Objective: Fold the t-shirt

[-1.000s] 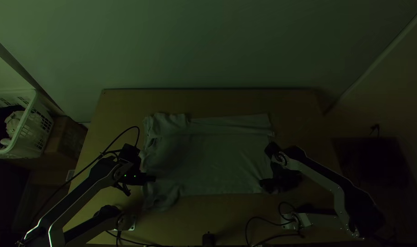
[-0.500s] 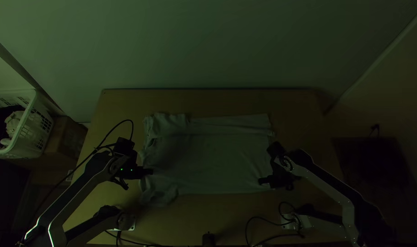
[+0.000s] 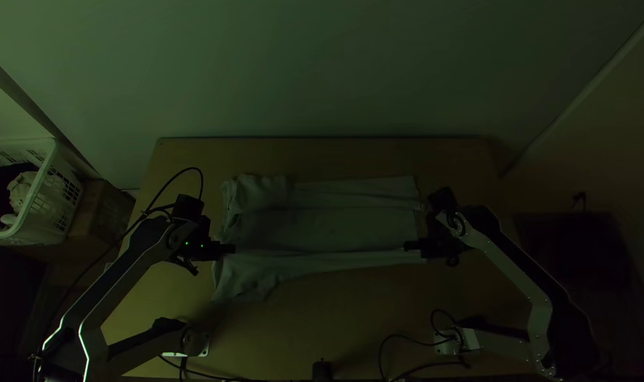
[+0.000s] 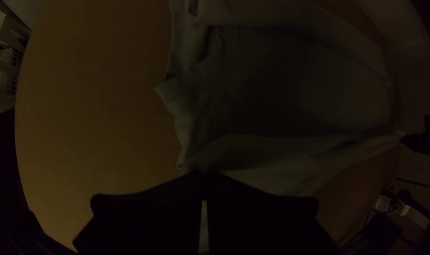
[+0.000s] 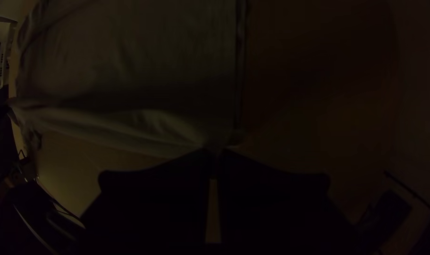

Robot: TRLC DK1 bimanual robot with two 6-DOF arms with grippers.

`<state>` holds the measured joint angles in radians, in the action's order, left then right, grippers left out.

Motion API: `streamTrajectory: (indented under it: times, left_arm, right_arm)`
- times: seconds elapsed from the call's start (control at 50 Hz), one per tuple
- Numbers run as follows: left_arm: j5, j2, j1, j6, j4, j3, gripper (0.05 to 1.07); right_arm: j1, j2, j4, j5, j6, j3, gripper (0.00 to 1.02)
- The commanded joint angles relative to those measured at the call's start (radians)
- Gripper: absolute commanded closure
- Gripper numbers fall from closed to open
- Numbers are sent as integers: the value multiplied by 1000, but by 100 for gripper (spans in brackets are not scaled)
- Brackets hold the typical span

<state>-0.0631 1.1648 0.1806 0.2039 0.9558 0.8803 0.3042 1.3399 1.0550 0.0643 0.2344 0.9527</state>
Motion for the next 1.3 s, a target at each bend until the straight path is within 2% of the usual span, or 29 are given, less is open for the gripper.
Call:
streamTrajectory:
  times: [0.0, 0.3, 0.72, 1.28]
  left_arm:
    - [-3, 39, -10, -20, -8, 45, 104]
    - [-29, 187, -55, -41, -22, 197, 104]
    - [-73, 409, -99, -51, -29, 453, 104]
    - [-75, 650, -132, -37, -52, 712, 104]
  right_arm:
    - [-24, 59, -4, -14, -20, 77, 100]
    - [-74, 232, -50, -15, -43, 258, 100]
    - [-96, 455, -81, -12, -49, 500, 100]
    - [-140, 653, -113, -4, -47, 675, 100]
